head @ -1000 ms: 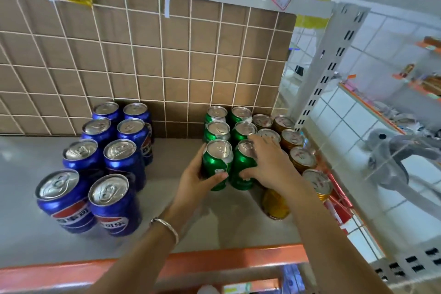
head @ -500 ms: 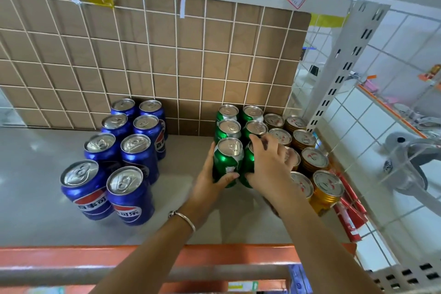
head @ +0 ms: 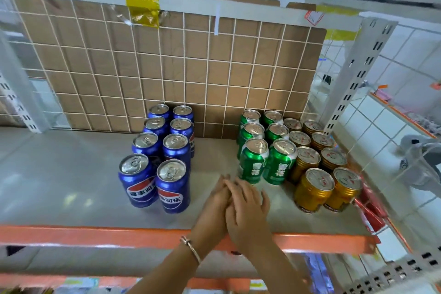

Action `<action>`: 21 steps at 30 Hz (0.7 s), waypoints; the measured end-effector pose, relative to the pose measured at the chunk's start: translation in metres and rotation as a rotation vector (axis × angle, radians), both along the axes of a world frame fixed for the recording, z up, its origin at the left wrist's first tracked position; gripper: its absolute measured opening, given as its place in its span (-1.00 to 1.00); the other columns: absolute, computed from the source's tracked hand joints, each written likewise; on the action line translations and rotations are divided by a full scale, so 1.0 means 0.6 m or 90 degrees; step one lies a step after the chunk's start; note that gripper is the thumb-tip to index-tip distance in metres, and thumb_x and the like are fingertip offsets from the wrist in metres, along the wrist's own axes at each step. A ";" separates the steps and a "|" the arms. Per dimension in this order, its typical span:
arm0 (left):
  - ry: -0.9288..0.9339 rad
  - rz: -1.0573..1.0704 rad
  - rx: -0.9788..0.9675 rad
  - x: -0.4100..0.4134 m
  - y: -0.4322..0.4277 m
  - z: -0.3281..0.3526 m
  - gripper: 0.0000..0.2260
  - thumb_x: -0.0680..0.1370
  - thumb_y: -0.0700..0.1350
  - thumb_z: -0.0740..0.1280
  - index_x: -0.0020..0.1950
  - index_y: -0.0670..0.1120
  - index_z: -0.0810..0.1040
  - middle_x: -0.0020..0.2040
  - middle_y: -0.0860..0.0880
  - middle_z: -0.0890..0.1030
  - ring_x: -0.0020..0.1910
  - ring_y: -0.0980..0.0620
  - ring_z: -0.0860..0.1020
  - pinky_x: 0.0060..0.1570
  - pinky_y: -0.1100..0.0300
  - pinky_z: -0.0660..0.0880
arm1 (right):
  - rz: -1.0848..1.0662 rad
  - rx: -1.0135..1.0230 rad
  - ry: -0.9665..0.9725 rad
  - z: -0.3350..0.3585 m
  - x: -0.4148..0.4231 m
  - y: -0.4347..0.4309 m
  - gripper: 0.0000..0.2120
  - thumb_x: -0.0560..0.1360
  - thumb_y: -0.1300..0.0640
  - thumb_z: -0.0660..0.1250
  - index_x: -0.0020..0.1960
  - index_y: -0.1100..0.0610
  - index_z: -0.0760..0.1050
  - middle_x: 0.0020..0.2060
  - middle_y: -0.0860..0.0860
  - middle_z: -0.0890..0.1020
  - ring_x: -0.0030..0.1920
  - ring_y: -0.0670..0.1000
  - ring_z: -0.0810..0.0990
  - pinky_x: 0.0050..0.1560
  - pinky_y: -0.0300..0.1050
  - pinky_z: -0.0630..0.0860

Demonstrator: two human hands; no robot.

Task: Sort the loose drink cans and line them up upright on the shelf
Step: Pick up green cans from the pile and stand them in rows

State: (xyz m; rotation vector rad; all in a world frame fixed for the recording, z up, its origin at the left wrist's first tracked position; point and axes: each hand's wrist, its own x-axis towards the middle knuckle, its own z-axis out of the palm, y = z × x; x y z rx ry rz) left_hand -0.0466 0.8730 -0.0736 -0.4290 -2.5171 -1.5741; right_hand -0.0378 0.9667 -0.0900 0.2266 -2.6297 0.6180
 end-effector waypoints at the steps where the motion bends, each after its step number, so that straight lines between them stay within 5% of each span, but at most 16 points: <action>1: -0.009 -0.032 -0.007 0.002 -0.013 -0.009 -0.72 0.61 -0.14 0.17 0.32 -0.08 0.44 0.32 -0.03 0.47 0.32 0.06 0.40 0.29 0.43 0.26 | 0.003 0.006 -0.005 -0.008 0.005 -0.001 -0.58 0.46 0.05 0.08 0.28 0.00 0.43 0.18 0.03 0.58 0.25 -0.03 0.37 0.27 0.04 0.12; 2: -0.011 -0.049 -0.071 0.006 -0.027 -0.017 -0.68 0.61 -0.19 0.16 0.37 -0.13 0.40 0.37 -0.05 0.42 0.37 0.06 0.35 0.31 0.46 0.21 | -0.005 0.019 -0.020 -0.015 0.010 -0.001 -0.59 0.45 0.03 0.10 0.26 0.02 0.45 0.15 0.03 0.60 0.23 -0.03 0.36 0.25 0.03 0.13; 5: -0.043 -0.075 -0.320 0.040 -0.056 -0.019 -0.62 0.63 -0.13 0.03 0.42 -0.11 0.36 0.45 -0.05 0.34 0.46 0.02 0.22 0.45 0.12 -0.09 | -0.049 0.126 -0.100 -0.045 0.033 -0.008 -0.60 0.32 -0.02 0.36 0.13 0.06 0.53 0.05 0.05 0.66 0.20 0.00 0.37 0.24 0.07 0.16; 7: 0.095 -0.022 -0.419 0.073 -0.080 -0.029 -0.53 0.55 0.00 -0.05 0.42 -0.02 0.36 0.42 0.01 0.39 0.45 0.04 0.28 0.45 -0.06 -0.14 | -0.081 0.142 -0.143 -0.060 0.060 -0.021 -0.38 0.15 0.00 0.57 0.16 0.06 0.47 0.08 0.05 0.65 0.20 0.02 0.41 0.24 0.13 0.19; 10: 0.122 -0.068 -0.526 0.122 -0.134 -0.053 -0.37 0.49 -0.02 0.27 0.52 0.02 0.13 0.54 0.02 0.14 0.53 0.00 -0.01 0.38 -0.14 -0.29 | -0.115 0.179 -0.141 -0.064 0.117 -0.049 -0.37 0.30 -0.06 0.39 0.31 0.11 0.36 0.26 0.10 0.55 0.29 0.13 0.46 0.30 0.24 0.17; 13: 0.091 -0.071 -0.608 0.173 -0.189 -0.070 -0.13 0.34 0.10 0.45 0.53 0.00 0.09 0.55 -0.03 0.02 0.47 -0.06 -0.14 0.39 -0.34 -0.02 | -0.140 0.183 -0.273 -0.049 0.172 -0.089 -0.18 0.46 -0.04 0.30 0.56 0.08 -0.07 0.56 0.07 -0.03 0.54 0.14 -0.03 0.44 0.28 -0.08; 15: 0.018 -0.066 -0.581 0.206 -0.224 -0.085 -0.20 0.49 0.06 0.30 0.54 0.03 -0.17 0.46 0.02 -0.35 0.44 -0.02 -0.37 0.40 -0.22 -0.26 | -0.132 0.161 -0.347 -0.044 0.199 -0.114 -0.21 0.55 -0.05 0.18 0.54 -0.03 -0.29 0.52 0.00 -0.32 0.53 0.09 -0.28 0.44 0.26 -0.24; 21: -0.103 -0.041 -0.567 0.257 -0.356 -0.065 -0.26 0.53 0.10 0.25 0.55 0.06 -0.15 0.54 -0.05 -0.29 0.52 -0.03 -0.27 0.42 -0.19 -0.25 | -0.011 0.109 -0.409 -0.032 0.257 -0.247 -0.28 0.56 0.01 0.16 0.55 -0.07 -0.22 0.53 0.00 -0.29 0.53 0.07 -0.31 0.47 0.26 -0.20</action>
